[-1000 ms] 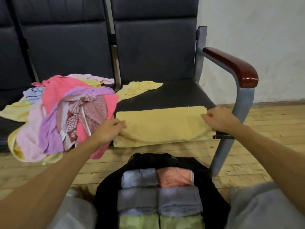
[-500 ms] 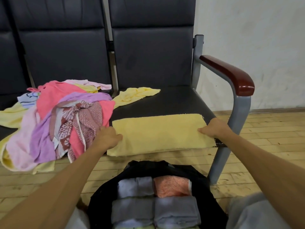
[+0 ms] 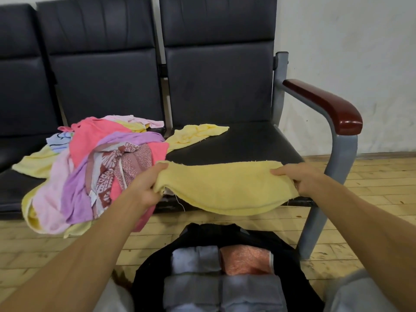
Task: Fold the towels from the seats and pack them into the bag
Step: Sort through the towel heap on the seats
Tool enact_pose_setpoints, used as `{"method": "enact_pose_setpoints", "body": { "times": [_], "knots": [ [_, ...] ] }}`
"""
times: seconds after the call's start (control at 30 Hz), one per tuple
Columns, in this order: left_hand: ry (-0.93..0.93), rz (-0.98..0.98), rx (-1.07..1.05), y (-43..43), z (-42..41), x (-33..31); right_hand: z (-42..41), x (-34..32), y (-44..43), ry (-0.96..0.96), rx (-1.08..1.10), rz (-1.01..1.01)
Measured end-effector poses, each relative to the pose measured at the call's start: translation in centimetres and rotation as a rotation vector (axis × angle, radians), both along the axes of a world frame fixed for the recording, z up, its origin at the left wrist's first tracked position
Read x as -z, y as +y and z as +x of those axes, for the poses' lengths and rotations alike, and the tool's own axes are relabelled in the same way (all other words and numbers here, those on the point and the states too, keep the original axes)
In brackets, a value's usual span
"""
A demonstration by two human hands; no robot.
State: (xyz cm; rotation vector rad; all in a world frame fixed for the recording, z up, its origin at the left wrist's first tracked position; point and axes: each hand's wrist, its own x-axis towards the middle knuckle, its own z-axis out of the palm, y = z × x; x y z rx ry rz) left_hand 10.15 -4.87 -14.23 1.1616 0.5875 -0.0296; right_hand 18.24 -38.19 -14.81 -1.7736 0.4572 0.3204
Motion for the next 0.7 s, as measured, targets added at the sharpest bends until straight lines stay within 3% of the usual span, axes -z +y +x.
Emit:
{"method": "enact_pose_setpoints", "body": {
  "times": [0.2, 0.43, 0.7],
  "knots": [
    [-0.128, 0.031, -0.016, -1.1, 1.0, -3.1, -0.5, 0.4, 2.2, 0.112, -0.132, 0.147],
    [-0.131, 0.435, 0.184, -9.9, 3.5, -5.4, -0.9, 0.4, 1.8, 0.146, -0.162, 0.197],
    [-0.183, 0.812, 0.476, -17.8, 4.4, -0.9, -0.6, 0.1, 1.3, 0.154, -0.146, 0.281]
  ]
}}
